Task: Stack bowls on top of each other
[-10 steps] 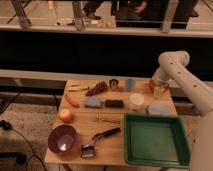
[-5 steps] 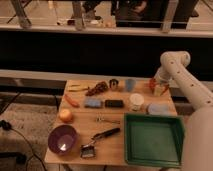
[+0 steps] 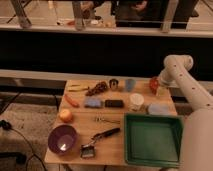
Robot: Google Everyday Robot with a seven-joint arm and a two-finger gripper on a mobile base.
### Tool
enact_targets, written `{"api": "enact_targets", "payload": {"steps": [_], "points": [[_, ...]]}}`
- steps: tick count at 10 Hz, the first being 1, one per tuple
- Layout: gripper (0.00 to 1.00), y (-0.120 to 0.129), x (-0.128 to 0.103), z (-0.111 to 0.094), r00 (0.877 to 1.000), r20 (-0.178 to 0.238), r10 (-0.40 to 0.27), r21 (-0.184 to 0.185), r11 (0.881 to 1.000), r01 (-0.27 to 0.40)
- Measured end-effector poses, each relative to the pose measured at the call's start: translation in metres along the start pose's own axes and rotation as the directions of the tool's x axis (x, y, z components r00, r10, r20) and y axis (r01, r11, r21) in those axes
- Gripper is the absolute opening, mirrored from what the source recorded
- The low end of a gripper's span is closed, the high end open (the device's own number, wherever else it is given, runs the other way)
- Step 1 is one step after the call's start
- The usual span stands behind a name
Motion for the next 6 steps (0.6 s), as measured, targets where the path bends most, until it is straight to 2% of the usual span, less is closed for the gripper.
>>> {"api": "enact_targets", "payload": {"steps": [2, 4, 6], "points": [[0.80, -0.001, 0.009, 0.010, 1.000, -0.010, 0.013, -0.012, 1.000, -0.013], [0.80, -0.003, 0.007, 0.021, 1.000, -0.016, 0.016, -0.034, 0.999, -0.017], [0.80, -0.003, 0.012, 0.033, 0.999, -0.025, 0.029, -0.067, 0.997, -0.031]]}}
